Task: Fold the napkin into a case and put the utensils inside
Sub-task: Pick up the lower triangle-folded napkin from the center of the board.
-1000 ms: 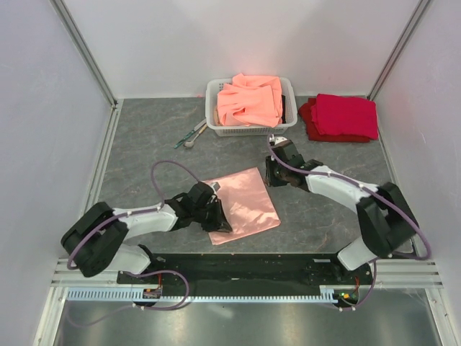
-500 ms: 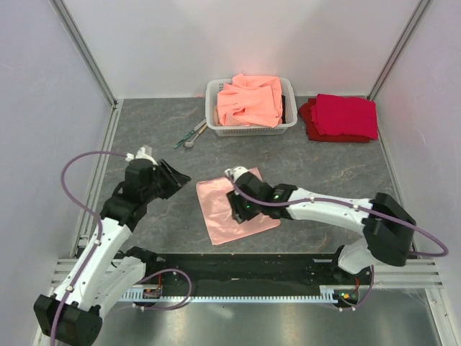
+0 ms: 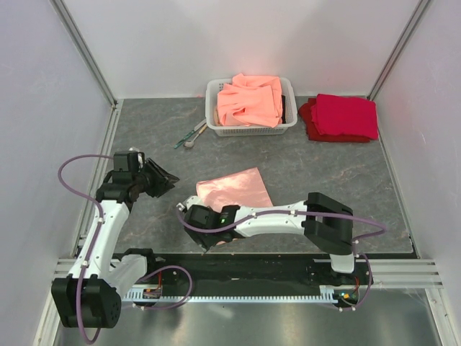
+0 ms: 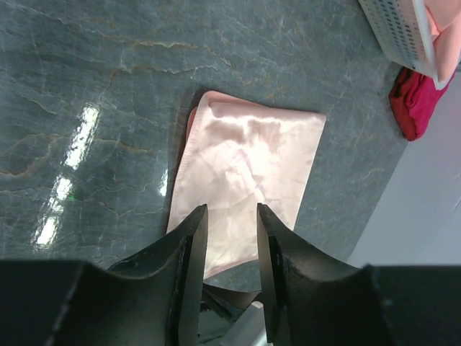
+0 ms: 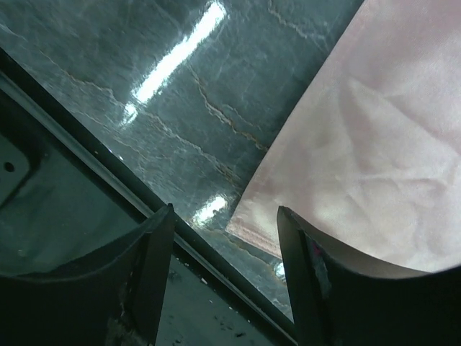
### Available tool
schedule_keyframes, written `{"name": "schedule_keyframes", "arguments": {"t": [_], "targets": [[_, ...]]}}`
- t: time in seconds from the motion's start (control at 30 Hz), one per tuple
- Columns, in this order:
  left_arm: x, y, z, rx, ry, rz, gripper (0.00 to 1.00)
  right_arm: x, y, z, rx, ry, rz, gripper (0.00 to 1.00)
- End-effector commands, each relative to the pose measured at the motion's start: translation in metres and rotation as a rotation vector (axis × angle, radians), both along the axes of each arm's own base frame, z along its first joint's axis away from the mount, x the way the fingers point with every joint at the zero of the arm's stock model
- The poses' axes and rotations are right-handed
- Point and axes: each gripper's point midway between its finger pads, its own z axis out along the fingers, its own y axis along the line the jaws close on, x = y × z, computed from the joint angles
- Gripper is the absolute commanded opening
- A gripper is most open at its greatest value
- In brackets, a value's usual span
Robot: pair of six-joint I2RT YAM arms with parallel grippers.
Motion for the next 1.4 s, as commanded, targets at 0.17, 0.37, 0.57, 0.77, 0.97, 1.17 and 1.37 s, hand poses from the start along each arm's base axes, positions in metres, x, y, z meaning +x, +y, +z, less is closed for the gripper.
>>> {"name": "schedule_keyframes", "arguments": {"t": [0.17,0.37,0.57,0.77,0.97,1.17,1.37], "targets": [[-0.004,-0.007,-0.011,-0.019,-0.009,-0.074,0.40,0.008,-0.011,0.000,-0.109,-0.083,-0.022,0.65],[-0.004,-0.009,-0.015,-0.027,-0.002,-0.082,0.39,0.008,-0.017,-0.008,-0.131,-0.083,-0.016,0.65],[-0.004,-0.009,-0.015,-0.023,-0.006,-0.084,0.39,0.006,-0.020,-0.020,-0.119,-0.039,-0.020,0.63],[-0.004,-0.008,-0.016,-0.022,-0.005,-0.085,0.39,0.003,-0.029,-0.038,-0.150,-0.023,-0.023,0.62],[-0.004,-0.009,-0.012,-0.021,-0.018,-0.090,0.39,-0.001,-0.046,-0.061,-0.216,-0.009,-0.030,0.55],[-0.006,-0.009,-0.017,-0.020,-0.009,-0.095,0.39,0.003,-0.055,-0.068,-0.252,-0.021,-0.058,0.37],[-0.005,-0.017,-0.020,-0.048,-0.040,-0.143,0.43,0.010,-0.042,-0.049,-0.153,-0.002,-0.085,0.20]]}}
